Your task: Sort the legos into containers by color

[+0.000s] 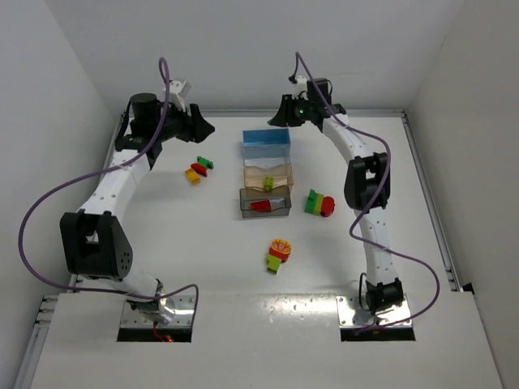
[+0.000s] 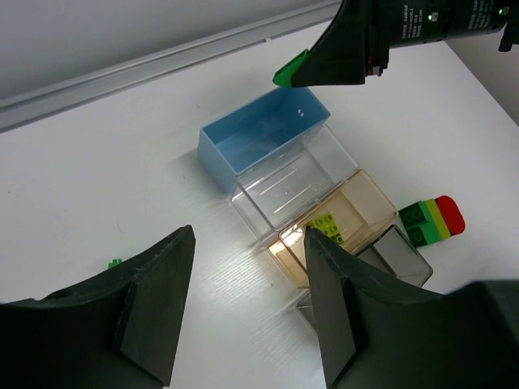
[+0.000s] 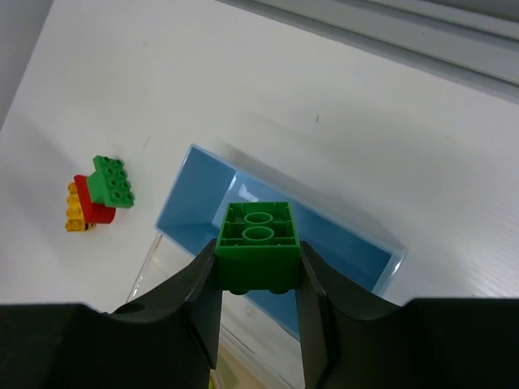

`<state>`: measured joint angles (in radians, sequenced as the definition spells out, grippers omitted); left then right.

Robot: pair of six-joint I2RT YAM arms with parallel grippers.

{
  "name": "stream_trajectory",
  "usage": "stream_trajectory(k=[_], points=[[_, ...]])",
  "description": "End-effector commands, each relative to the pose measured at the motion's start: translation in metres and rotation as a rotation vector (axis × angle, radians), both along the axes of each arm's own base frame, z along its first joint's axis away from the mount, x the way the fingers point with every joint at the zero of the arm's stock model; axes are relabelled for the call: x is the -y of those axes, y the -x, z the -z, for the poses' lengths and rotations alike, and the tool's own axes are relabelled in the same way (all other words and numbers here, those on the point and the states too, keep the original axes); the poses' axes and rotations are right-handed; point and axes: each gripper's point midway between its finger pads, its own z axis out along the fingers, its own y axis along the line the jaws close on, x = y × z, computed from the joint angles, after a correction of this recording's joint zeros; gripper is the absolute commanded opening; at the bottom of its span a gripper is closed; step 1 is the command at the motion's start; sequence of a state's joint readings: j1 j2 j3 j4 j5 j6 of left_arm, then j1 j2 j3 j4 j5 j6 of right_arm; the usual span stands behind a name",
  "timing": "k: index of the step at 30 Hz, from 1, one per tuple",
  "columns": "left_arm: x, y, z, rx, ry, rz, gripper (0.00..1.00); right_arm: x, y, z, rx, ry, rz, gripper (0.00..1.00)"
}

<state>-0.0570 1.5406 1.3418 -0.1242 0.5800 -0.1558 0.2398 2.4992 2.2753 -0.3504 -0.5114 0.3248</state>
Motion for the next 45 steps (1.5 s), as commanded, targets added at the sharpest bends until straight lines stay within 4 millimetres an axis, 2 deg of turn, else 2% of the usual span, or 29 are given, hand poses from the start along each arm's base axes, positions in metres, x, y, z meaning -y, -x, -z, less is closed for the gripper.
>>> stream_trajectory(k=[1, 8, 9, 12, 14, 15, 17, 18, 19, 21, 25, 31, 32, 33, 35, 36, 37, 39, 40, 42, 43, 44, 45], points=[[-0.012, 0.005, -0.019, 0.063, -0.013, -0.02, 0.62, -0.013, -0.004, -0.026, 0.038, -0.017, 0.019, 0.0], [-0.024, 0.003, -0.011, 0.04, -0.019, -0.036, 0.63, -0.015, 0.004, -0.014, 0.02, 0.019, 0.003, 0.0], [-0.024, 0.002, -0.003, 0.022, -0.019, -0.036, 0.63, -0.014, 0.006, -0.016, 0.03, 0.027, -0.003, 0.0], [-0.022, 0.002, 0.0, 0.013, -0.016, -0.026, 0.63, -0.013, 0.011, -0.013, 0.011, 0.04, -0.008, 0.01], [-0.022, 0.0, 0.004, 0.003, -0.016, -0.026, 0.65, -0.011, 0.017, -0.005, -0.011, 0.054, -0.014, 0.03], [-0.022, 0.0, 0.004, 0.003, -0.016, -0.026, 0.65, -0.01, 0.018, -0.01, -0.001, 0.06, -0.02, 0.08], [-0.022, -0.001, 0.008, -0.006, -0.016, -0.026, 0.69, -0.008, 0.018, -0.006, -0.003, 0.074, -0.016, 0.18], [-0.022, 0.0, 0.01, -0.015, -0.016, -0.026, 0.7, -0.006, 0.019, -0.004, -0.011, 0.082, -0.009, 0.3], [-0.023, -0.001, 0.01, -0.015, -0.019, -0.034, 0.75, -0.006, 0.019, -0.01, -0.002, 0.079, -0.008, 0.35], [-0.025, -0.002, 0.011, -0.015, -0.023, -0.045, 0.76, -0.005, 0.018, -0.009, 0.0, 0.085, 0.001, 0.46], [-0.027, -0.001, 0.019, -0.028, -0.034, -0.05, 0.76, -0.009, 0.019, -0.009, 0.001, 0.09, -0.001, 0.5], [-0.027, 0.0, 0.023, -0.037, -0.034, -0.05, 0.76, -0.022, 0.017, -0.045, 0.084, 0.066, -0.016, 0.55], [-0.027, 0.0, 0.024, -0.031, -0.042, -0.047, 0.76, -0.023, 0.019, -0.054, 0.096, 0.056, -0.024, 0.55], [-0.029, -0.001, 0.028, -0.035, -0.055, -0.057, 0.76, -0.03, 0.022, -0.076, 0.139, 0.038, -0.039, 0.55], [-0.041, -0.006, 0.037, -0.052, -0.093, -0.119, 0.76, -0.034, 0.026, -0.098, 0.179, 0.025, -0.047, 0.55], [-0.045, -0.006, 0.053, -0.09, -0.117, -0.138, 0.76, -0.033, 0.028, -0.122, 0.229, 0.021, -0.051, 0.55], [-0.057, -0.007, 0.064, -0.106, -0.165, -0.19, 0.76, -0.031, 0.029, -0.131, 0.245, 0.021, -0.042, 0.58], [-0.068, -0.004, 0.091, -0.171, -0.216, -0.228, 0.77, -0.029, 0.032, -0.151, 0.303, 0.036, -0.056, 0.64], [-0.077, -0.001, 0.102, -0.197, -0.241, -0.255, 0.77, -0.026, 0.039, -0.17, 0.333, 0.036, -0.058, 0.68], [-0.09, 0.005, 0.124, -0.276, -0.289, -0.311, 0.81, -0.01, 0.041, -0.176, 0.359, 0.069, -0.054, 0.73], [-0.093, 0.007, 0.14, -0.337, -0.287, -0.34, 0.9, -0.006, 0.045, -0.168, 0.343, 0.095, -0.058, 0.74], [-0.104, 0.007, 0.148, -0.377, -0.307, -0.408, 0.91, -0.001, 0.052, -0.184, 0.38, 0.112, -0.051, 0.74], [-0.105, 0.009, 0.155, -0.416, -0.31, -0.418, 0.91, 0.01, 0.054, -0.182, 0.387, 0.146, -0.047, 0.74]])
